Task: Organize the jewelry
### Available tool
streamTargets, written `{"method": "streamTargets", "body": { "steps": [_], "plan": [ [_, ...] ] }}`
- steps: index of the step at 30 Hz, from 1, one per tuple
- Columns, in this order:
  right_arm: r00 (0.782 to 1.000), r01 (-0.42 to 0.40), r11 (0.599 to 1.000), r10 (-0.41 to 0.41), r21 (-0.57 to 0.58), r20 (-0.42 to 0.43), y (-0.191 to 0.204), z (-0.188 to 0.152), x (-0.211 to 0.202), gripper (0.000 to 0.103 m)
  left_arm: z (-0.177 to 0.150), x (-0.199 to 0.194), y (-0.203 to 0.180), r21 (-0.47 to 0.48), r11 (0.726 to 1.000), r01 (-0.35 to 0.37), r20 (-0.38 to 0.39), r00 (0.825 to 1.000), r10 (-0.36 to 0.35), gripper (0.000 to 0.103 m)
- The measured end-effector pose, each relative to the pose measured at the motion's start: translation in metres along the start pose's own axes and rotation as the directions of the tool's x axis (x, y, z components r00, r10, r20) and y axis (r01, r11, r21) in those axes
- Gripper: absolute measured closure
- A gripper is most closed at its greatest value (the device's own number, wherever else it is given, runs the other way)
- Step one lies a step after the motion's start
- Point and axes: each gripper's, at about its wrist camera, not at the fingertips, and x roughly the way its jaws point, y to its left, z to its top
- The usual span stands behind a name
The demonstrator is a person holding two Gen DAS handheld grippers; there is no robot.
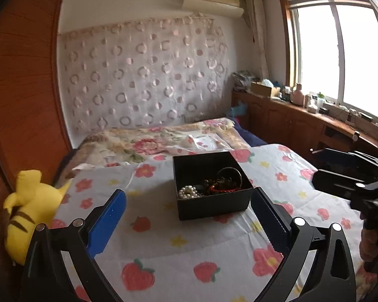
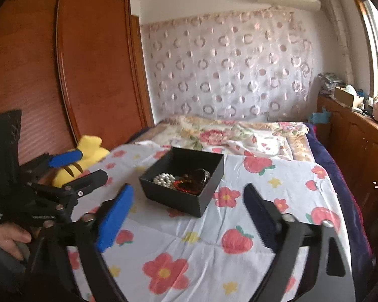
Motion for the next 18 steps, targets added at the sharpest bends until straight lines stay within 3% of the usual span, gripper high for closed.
{"method": "streamTargets", "body": {
  "steps": [8, 18],
  "plan": [
    [0.993, 0.108, 0.994, -0.108, 0.009, 0.056, 0.016, -0.014, -0.041, 0.002, -0.007, -0.037, 0.007, -0.062, 0.998, -0.031, 0.011, 0.999, 0.031, 0.008],
    [0.98, 0.187, 0.982, -0.188, 0.023, 0.059, 0.016, -0.029, -0.05, 0.002, -0.029, -0.054, 0.006, -0.056, 0.995, -0.085, -0.014, 0.996, 0.085, 0.008]
  ]
}}
